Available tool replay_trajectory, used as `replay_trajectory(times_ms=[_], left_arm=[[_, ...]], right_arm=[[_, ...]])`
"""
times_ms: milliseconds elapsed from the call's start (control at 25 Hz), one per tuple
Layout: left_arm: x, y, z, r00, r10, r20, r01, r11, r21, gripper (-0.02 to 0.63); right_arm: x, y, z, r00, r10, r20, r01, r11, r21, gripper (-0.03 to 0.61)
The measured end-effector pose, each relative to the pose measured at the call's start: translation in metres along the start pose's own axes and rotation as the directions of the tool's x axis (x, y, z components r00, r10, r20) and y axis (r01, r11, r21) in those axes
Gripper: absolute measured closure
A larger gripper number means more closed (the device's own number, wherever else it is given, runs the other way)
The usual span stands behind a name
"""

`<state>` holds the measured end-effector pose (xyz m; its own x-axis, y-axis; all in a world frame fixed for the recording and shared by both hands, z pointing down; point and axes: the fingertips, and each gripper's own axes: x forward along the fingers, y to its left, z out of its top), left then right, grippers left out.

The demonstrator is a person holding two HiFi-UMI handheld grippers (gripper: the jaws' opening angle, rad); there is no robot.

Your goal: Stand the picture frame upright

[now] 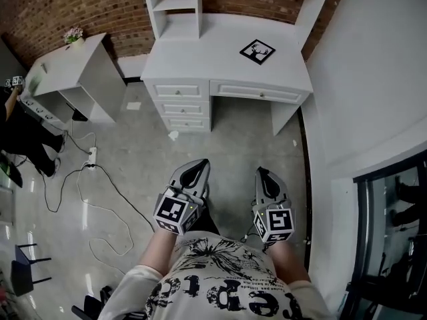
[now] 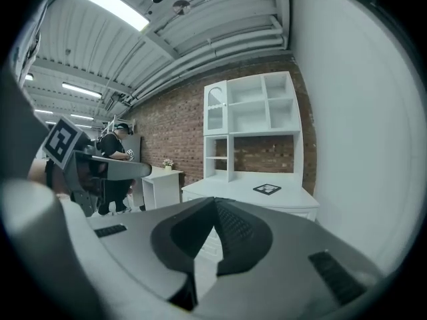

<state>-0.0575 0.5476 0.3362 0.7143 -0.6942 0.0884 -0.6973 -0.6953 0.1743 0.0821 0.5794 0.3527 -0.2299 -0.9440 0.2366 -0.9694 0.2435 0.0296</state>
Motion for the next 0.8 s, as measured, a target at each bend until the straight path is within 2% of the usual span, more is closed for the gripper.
replay_trajectory(times_ms=[200, 480, 800], left_arm=[[0.053, 0.077, 0.012, 1.0, 0.021, -0.01, -0.021, 1.0, 0.01, 0.607], [0.13, 0.169, 0.042, 0.999, -0.021, -0.024, 0.021, 1.0, -0.003, 0.607], [0.201, 0.24, 0.068, 0.998, -0.063, -0.024, 0.064, 0.997, 0.03, 0.607]], right_arm=[[0.086, -0.006, 0.009, 0.999, 0.013, -0.04, -0.014, 1.0, -0.02, 0.572], [0.203, -0.02, 0.038, 0.997, -0.015, -0.077, 0.014, 1.0, -0.004, 0.572], [0.298, -0.036, 0.065, 0.996, -0.019, -0.082, 0.016, 0.999, -0.031, 0.572]])
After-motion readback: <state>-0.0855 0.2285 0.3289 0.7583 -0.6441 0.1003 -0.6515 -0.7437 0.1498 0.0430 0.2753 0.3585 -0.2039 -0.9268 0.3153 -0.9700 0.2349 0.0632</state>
